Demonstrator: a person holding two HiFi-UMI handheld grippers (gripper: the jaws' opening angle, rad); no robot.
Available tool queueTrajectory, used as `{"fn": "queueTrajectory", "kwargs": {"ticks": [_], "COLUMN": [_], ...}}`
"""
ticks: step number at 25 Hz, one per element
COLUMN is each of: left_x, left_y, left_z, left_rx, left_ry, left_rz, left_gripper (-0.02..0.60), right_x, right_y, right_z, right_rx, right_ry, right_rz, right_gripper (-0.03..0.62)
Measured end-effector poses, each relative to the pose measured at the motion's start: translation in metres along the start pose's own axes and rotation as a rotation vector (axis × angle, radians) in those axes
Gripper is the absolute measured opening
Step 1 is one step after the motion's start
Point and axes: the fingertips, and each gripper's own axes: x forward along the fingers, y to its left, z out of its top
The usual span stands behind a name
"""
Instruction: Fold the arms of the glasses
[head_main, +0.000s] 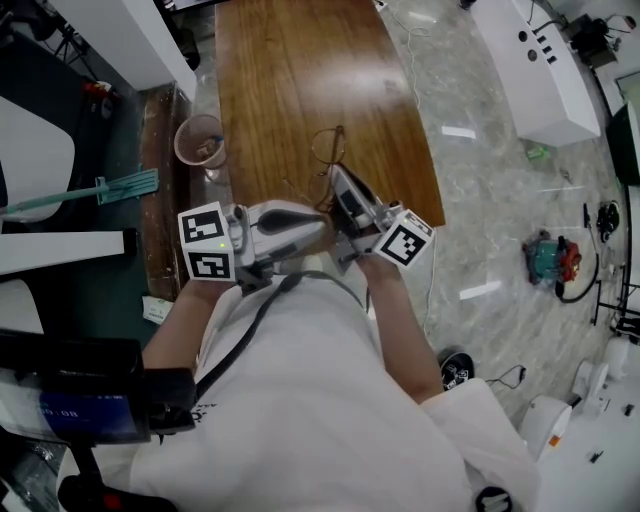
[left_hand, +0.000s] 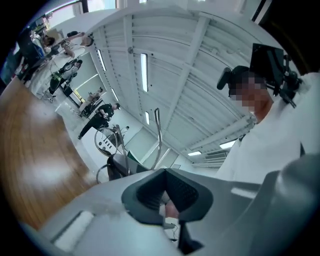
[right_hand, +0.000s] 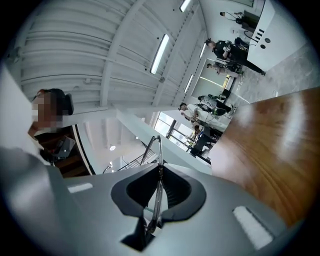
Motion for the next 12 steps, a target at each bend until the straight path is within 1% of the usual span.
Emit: {"fn": "queueTrajectory", "kwargs": {"ticks": [3,5,9,12], "left_x": [-0.003,-0.005,-0.009,-0.012], "left_y": [0.007,0.013,0.025,0.026], "left_z": [0.008,0.014,0.023,0.023], "left_rx": [-0.028,-0.05,-0.093,-0.119], "left_ry": [-0.05,-0.088,-0.152,-0.174], "left_rz": [0.019,0.045,0.091,0.084], "left_gripper": [0.006,0.006,0.006,0.006], "right_x": [-0.001,0.0,0.006,0.007], "right_y": [0.003,0.008,0.025,0.033], "right_z": [-0.004,-0.006,-0.02,-0.032], "right_rx": [-0.053,-0.121,-0.277,-0.347], "right_ry": [0.022,0.045,0.137,0.193], "right_rz": [0.009,0.016,0.076,0.117], "right_gripper": [0.028,0.028,0.028,0.028]}}
